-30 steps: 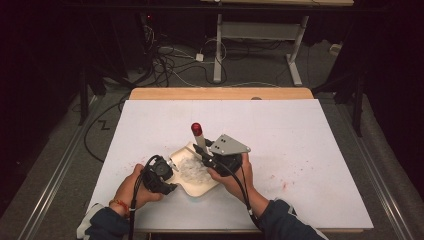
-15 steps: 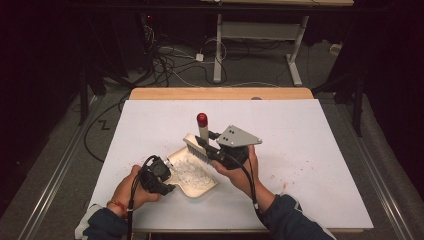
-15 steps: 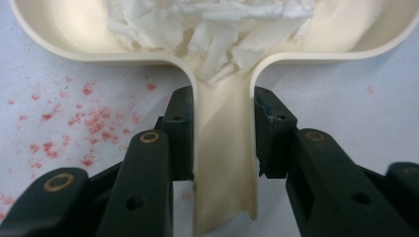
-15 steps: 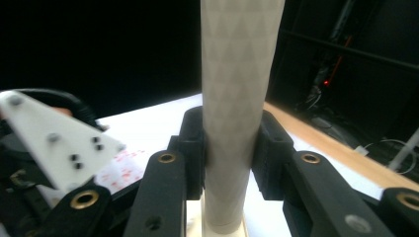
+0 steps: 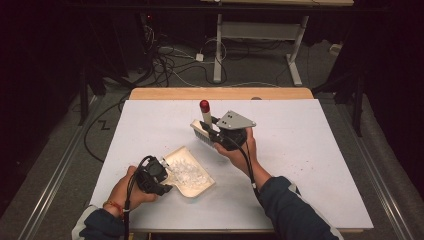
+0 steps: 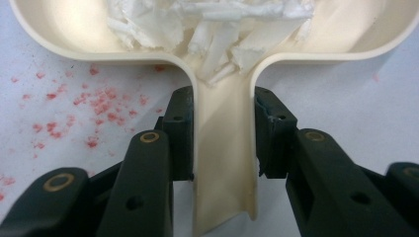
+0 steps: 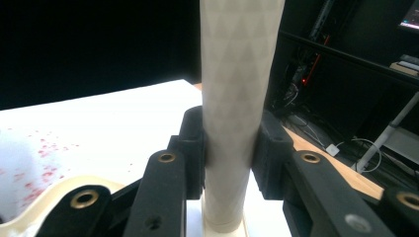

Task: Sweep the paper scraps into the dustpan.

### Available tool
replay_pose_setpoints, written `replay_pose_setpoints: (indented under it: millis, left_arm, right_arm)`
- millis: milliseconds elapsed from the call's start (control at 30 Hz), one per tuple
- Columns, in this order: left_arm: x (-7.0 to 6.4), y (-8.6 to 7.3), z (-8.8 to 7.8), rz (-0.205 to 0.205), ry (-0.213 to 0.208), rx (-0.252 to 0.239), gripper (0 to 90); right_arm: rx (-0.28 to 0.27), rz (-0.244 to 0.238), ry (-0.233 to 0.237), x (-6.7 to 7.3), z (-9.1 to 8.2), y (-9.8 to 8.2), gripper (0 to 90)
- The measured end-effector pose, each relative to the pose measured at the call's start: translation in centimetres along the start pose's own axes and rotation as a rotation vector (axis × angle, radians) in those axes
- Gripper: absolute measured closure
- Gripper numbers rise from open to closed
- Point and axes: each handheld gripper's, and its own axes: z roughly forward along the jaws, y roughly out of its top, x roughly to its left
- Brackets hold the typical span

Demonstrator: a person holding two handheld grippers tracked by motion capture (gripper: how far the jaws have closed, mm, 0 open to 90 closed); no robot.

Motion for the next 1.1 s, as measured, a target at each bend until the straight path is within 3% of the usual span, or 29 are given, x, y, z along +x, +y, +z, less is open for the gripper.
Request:
replay_pose_setpoints:
  millis: [167,267,533,600,700,833,900,1000,1100]
  left_arm:
    - [0.0,0.0,0.0,0.003,-0.001,-0.002,63.6]
    - [0.1,-0.1,0.0,0.006,-0.002,-0.005,63.6]
    - [0.1,-0.1,0.0,0.003,-0.001,-0.004,63.6]
    - [0.0,-0.1,0.0,0.005,0.001,-0.003,63.6]
    - [0.0,-0.1,0.0,0.002,0.002,-0.001,63.6]
    - [0.1,-0.1,0.0,-0.001,-0.002,-0.002,63.6]
    - [0.1,-0.1,0.0,-0.002,-0.001,-0.001,63.6]
    - [0.1,-0.2,-0.1,-0.004,-0.001,0.0,63.6]
    - [0.2,-0.2,-0.1,-0.006,-0.003,0.002,63.6]
  right_arm:
    - [0.027,0.007,0.03,0.3,1.3,-0.6,70.8]
    - [0.022,0.039,0.09,0.7,1.5,-0.9,70.8]
    - [0.021,-0.072,0.26,3.7,0.1,-0.5,70.7]
    - [0.025,-0.093,0.278,4.2,-0.5,-0.3,70.8]
    - [0.0,-0.086,0.314,4.1,-1.5,0.2,70.7]
    - [-0.024,-0.107,0.279,3.4,-2.7,1.2,70.7]
    - [-0.039,-0.085,0.252,2.5,-3.0,1.5,70.7]
    - [-0.053,-0.057,0.181,1.3,-3.0,1.9,70.7]
    - [-0.041,-0.063,0.121,0.3,-2.5,2.0,70.7]
